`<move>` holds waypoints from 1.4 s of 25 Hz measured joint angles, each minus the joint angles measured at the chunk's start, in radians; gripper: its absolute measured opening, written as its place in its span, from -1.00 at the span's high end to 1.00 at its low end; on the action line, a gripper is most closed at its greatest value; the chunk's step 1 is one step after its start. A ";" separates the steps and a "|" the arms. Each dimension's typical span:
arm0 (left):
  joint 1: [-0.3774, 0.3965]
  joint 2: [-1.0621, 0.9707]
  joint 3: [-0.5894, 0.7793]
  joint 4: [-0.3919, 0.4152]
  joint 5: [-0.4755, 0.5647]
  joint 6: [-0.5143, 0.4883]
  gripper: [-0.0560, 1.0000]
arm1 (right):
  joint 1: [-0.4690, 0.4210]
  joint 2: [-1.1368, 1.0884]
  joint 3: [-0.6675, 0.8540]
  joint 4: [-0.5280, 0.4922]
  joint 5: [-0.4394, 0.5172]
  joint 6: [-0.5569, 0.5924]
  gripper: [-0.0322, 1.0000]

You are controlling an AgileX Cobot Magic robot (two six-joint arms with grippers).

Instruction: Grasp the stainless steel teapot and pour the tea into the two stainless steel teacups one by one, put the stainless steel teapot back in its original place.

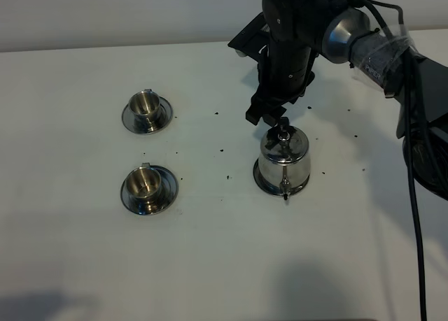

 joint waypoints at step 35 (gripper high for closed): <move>0.000 0.000 0.000 0.000 0.000 0.000 0.16 | -0.076 0.000 0.000 0.050 0.000 0.000 -0.09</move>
